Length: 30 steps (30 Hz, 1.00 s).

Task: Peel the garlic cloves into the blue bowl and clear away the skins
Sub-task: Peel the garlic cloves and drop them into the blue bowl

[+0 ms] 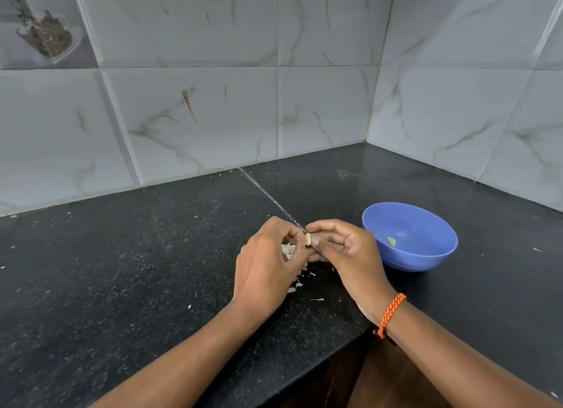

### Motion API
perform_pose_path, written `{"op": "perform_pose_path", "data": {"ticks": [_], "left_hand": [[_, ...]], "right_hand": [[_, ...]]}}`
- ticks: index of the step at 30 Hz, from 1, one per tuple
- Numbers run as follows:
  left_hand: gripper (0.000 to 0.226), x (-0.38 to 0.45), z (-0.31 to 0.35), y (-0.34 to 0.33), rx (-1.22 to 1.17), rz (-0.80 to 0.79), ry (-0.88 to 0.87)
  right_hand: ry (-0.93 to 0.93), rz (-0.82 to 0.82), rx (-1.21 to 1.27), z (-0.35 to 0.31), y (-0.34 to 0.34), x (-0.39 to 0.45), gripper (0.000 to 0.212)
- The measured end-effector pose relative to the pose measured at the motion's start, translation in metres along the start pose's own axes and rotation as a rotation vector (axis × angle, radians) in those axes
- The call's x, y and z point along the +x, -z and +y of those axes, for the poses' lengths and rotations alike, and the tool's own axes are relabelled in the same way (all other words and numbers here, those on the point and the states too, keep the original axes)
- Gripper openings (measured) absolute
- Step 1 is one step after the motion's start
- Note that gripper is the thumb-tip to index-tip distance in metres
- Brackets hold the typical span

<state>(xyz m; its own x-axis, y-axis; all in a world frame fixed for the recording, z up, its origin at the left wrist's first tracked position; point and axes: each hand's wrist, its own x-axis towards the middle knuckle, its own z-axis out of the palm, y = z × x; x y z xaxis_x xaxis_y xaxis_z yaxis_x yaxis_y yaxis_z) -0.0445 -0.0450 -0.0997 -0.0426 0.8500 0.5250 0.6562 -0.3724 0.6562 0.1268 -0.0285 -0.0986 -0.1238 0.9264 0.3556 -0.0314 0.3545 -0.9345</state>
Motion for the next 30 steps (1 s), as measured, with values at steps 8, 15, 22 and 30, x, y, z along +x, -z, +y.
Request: {"op": "perform_pose_path", "data": {"ticks": [8, 15, 22, 30], "left_hand": [[0.010, -0.0007, -0.0024, -0.0005, 0.044, 0.009, -0.004], [0.009, -0.0009, -0.0002, 0.0008, 0.093, -0.006, -0.011], [0.011, -0.0011, -0.0010, 0.0050, 0.096, 0.051, 0.030], [0.007, 0.0021, -0.0062, 0.0082, 0.116, 0.118, 0.042]], "right_hand": [[-0.039, -0.021, 0.024, -0.0019, 0.0003, -0.0017, 0.017], [-0.074, -0.042, 0.002, -0.0033, 0.0009, -0.0013, 0.017], [-0.032, 0.030, -0.032, 0.0015, 0.0013, -0.0007, 0.015], [-0.004, 0.035, -0.081, 0.0045, 0.0025, -0.0012, 0.020]]}}
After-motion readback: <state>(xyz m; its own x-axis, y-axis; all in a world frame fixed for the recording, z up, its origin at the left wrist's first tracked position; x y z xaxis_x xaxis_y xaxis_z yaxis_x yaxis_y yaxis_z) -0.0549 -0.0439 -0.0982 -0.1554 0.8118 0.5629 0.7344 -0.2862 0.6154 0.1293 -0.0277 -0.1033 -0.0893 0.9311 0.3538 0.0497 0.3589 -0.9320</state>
